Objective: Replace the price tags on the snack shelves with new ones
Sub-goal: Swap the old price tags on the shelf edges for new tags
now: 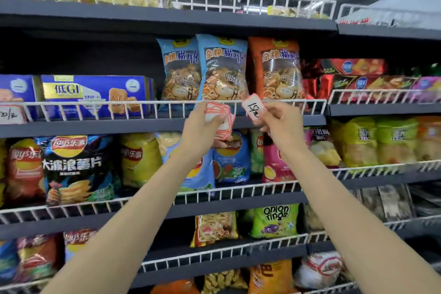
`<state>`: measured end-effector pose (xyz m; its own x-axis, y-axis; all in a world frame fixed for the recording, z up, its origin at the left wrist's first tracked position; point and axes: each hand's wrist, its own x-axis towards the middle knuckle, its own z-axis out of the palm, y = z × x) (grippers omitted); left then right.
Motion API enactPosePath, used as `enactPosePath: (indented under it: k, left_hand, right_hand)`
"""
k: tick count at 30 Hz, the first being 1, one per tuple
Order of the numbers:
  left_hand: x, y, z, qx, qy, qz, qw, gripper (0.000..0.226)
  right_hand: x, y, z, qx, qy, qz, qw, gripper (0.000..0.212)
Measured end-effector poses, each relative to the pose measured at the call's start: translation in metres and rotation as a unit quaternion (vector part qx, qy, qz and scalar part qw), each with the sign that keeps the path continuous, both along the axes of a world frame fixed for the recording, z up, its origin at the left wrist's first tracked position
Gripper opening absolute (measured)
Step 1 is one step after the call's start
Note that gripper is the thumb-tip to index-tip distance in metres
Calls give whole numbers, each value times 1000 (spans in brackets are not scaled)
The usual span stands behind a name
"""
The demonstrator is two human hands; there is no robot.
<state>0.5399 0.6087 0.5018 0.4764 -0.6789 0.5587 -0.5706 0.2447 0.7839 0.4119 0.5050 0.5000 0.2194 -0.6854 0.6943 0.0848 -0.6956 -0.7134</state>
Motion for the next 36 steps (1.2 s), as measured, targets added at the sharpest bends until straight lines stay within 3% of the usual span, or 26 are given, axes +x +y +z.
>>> enactPosePath:
  k: [5, 11, 19, 27, 36]
  left_hand:
    - [-33, -35, 2, 41, 5, -26, 999, 21]
    - [-52, -69, 1, 28, 3, 22, 999, 28]
    - [-61, -85, -3, 18, -3, 44, 999, 53]
    - [-52, -74, -5, 32, -20, 50, 998, 43]
    - [-38, -64, 1, 96, -40, 15, 994, 34]
  right_hand:
    - [-21, -33, 2, -7, -10, 9, 1000, 20]
    - [-31, -70, 10, -69, 40, 29, 996, 19]
    - [-25, -101, 16, -154, 61, 24, 986, 23]
    - [-28, -101, 27, -217, 59, 21, 974, 18]
    - [-20, -99, 44, -347, 219, -60, 910, 20]
